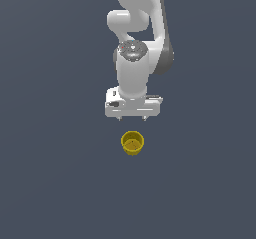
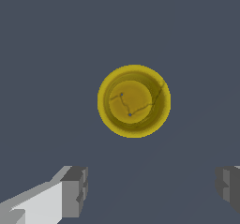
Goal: Pick up the object and move it to a goal position.
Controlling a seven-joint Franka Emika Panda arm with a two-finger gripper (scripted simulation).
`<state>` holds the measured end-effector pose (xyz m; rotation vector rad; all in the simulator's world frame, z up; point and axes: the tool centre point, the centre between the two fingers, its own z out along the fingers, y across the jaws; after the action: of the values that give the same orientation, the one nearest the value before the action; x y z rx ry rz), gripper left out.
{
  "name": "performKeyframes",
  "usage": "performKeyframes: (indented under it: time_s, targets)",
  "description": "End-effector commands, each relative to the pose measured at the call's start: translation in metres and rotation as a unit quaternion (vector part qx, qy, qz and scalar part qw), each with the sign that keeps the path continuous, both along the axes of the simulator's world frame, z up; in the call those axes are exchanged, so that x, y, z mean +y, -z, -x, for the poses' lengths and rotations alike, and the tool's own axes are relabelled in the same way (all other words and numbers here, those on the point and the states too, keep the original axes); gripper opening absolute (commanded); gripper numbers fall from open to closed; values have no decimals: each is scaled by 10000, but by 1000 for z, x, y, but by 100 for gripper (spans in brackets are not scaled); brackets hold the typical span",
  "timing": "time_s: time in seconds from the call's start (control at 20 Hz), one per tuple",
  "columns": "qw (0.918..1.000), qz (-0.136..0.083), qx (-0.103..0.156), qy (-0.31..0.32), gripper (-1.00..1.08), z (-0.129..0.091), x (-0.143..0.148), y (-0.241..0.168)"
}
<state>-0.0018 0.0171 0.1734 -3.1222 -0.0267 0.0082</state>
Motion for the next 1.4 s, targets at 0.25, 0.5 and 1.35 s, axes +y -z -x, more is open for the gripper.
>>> performKeyframes:
  time_s: [0.25,0.5,1.35]
  targets:
    - [10000,33,-22,-62,28,-3,7,-4]
    - [10000,32,-26,-78,28,-4,8,-4]
    - [9968,-238,-170,-744,28,-47,-24,46]
